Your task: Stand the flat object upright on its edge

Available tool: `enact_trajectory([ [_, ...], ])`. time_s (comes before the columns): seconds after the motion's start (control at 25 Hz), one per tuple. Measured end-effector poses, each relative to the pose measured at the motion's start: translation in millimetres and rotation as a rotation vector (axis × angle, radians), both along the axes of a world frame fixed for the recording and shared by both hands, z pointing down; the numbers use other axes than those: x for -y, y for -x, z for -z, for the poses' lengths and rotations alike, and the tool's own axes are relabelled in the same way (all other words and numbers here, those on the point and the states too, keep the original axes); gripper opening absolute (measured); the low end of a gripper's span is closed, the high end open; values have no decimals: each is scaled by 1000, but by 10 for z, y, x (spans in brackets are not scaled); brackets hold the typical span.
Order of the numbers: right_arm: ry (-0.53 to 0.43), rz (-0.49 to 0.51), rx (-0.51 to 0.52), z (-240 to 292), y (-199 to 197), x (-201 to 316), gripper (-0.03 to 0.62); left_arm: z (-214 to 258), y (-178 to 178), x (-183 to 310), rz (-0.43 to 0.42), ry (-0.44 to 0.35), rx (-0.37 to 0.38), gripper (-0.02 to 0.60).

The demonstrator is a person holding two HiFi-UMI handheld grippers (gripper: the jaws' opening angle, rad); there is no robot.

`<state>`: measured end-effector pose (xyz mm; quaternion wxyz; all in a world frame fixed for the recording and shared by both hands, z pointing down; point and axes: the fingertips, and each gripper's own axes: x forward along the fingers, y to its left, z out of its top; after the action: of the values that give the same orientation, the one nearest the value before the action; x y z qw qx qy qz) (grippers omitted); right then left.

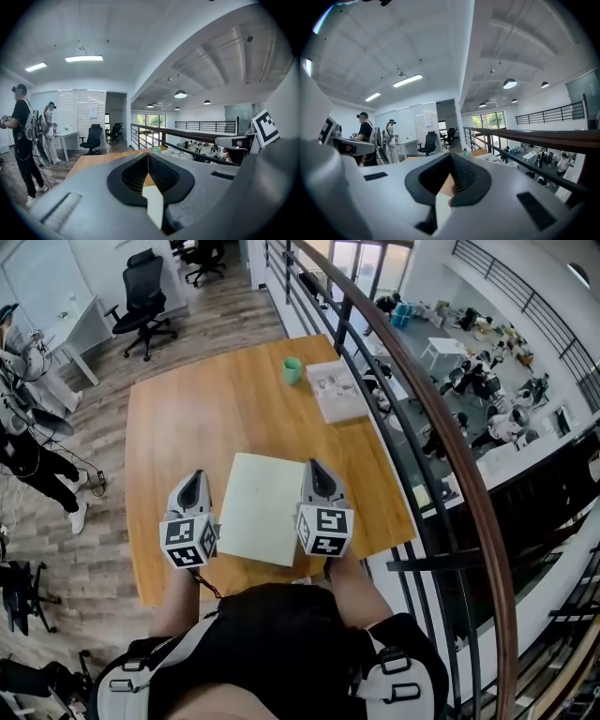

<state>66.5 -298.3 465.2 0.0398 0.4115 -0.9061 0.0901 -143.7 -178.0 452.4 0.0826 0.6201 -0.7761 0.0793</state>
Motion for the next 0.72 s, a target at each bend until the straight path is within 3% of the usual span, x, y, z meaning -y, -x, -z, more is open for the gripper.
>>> enact_trajectory([
  [0.04, -1, -1, -7, -35, 19, 15, -2, -16, 33, 20, 2, -3, -6, 2],
  [0.12, 9, 14, -21, -122, 90, 33, 92, -84, 103, 59, -5, 8, -25, 23],
  [0.2, 50, 20, -24, -238, 144, 68, 97, -226, 138, 116, -40, 55, -55, 110],
  [0.28, 108, 10, -19, -377, 128, 87, 97, -439, 124, 157, -82, 127, -87, 145],
  [0.48, 254, -13, -33, -787, 55, 75, 103, -1057, 50, 196, -174, 311, -187, 176],
  [0.72, 439, -36, -90, -1428, 35, -36, 106, -1660, 143, 155, -202, 433, -337, 181],
])
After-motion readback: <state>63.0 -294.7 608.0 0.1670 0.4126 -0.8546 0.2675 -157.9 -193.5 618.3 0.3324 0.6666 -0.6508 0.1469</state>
